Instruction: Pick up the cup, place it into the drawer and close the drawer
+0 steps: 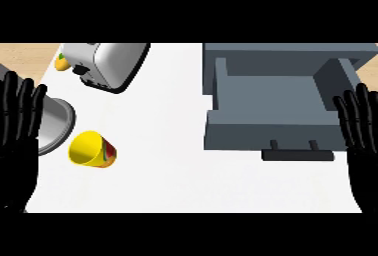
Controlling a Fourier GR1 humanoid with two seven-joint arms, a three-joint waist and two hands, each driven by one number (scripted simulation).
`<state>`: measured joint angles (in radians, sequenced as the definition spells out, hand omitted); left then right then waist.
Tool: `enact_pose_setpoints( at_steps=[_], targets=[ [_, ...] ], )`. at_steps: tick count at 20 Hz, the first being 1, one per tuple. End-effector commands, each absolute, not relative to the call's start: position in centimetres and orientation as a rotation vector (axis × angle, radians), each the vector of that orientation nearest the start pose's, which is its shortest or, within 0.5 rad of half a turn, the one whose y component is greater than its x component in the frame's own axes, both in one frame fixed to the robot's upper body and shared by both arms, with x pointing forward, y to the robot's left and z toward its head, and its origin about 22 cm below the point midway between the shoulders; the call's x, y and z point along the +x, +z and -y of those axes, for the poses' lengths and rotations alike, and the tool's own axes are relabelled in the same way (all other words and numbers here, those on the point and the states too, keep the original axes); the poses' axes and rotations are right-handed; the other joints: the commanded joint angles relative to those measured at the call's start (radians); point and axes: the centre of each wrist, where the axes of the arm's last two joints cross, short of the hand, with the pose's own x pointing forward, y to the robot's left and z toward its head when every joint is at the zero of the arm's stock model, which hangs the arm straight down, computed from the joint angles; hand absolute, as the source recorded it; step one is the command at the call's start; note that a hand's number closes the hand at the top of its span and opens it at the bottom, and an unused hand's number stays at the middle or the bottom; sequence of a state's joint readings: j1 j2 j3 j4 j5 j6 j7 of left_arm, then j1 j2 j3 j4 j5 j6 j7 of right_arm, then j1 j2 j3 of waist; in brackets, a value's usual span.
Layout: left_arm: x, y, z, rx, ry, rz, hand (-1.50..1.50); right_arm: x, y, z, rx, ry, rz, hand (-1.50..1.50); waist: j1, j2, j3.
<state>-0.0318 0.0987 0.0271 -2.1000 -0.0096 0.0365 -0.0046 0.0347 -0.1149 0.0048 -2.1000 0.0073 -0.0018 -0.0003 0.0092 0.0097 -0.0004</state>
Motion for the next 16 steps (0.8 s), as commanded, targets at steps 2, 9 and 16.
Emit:
enact_pose_setpoints(
  at_steps=[2,9,16],
  targets=[
    [21.3,13.7,-26.9,-0.039,-0.151,2.131,-1.50,21.2,12.5,24.7,-0.073,0.111,2.080,-1.50,-0.006,-0.010,0.000],
    [21.4,9.7,-31.9,-0.364,-0.056,1.875,-1.50,21.9,10.4,23.6,0.056,0.236,1.960,-1.50,0.004,-0.003,-0.001],
    [23.6,7.2,-38.1,-0.341,-0.044,1.837,-1.50,23.2,11.4,25.6,0.081,0.237,1.953,-1.50,-0.012,-0.008,0.000]
  ],
)
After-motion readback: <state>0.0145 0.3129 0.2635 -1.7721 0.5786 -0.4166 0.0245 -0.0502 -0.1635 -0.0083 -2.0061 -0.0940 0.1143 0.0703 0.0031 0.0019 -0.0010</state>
